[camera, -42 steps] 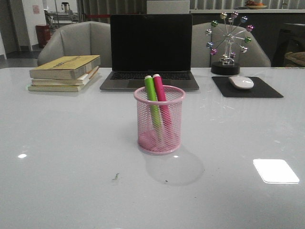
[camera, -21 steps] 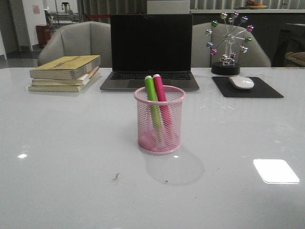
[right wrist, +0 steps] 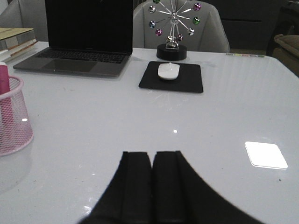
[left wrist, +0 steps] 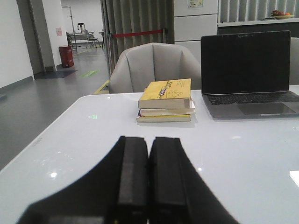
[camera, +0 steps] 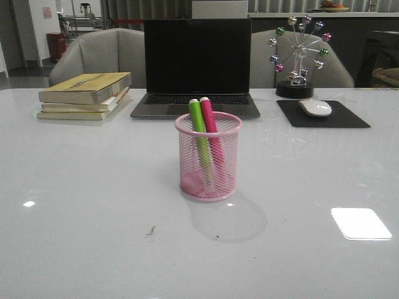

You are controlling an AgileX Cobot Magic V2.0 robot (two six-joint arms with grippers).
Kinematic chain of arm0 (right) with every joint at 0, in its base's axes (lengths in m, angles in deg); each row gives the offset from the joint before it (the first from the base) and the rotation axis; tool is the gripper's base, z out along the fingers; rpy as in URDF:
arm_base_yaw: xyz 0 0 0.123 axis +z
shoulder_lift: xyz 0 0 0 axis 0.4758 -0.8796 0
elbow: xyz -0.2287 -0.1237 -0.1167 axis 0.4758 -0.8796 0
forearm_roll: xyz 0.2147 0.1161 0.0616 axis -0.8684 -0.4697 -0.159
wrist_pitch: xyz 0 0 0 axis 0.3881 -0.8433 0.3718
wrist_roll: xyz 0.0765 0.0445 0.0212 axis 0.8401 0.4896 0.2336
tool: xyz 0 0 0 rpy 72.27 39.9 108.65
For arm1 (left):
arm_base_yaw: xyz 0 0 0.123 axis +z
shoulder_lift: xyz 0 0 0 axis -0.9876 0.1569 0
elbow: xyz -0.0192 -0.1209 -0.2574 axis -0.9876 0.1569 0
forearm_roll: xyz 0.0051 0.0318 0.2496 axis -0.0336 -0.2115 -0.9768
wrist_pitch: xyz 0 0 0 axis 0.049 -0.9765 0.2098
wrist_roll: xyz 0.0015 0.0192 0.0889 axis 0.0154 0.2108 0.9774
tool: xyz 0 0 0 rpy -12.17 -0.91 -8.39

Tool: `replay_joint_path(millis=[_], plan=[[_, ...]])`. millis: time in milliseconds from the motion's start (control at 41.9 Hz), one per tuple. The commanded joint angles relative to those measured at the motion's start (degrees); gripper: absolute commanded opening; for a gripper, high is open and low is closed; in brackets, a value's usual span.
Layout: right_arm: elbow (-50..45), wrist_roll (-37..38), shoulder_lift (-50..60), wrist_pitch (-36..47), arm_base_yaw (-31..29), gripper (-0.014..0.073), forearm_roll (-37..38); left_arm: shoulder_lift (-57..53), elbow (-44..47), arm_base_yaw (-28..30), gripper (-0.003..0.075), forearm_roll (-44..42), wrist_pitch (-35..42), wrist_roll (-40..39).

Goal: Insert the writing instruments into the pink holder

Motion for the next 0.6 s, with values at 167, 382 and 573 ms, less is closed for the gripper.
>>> replay_joint_path(millis=[167,382,573], plan=[[0.26,-0.25,1.38,10.12,-0.49,0.0069,0.00,-1.10,0.27,-0.01,0.0099,0.52,5.16,-0.23],[0.26,-0.25,1.38,10.07,-0.49,0.0069,0.00,-1.10,0.27,-0.01,0.0099,0.52,5.16,-0.23],[0.26,-0.25,1.38,10.07,-0.49,0.0069,0.00,-1.10,0.27,-0.01,0.0099,0.52,5.16,-0.23]])
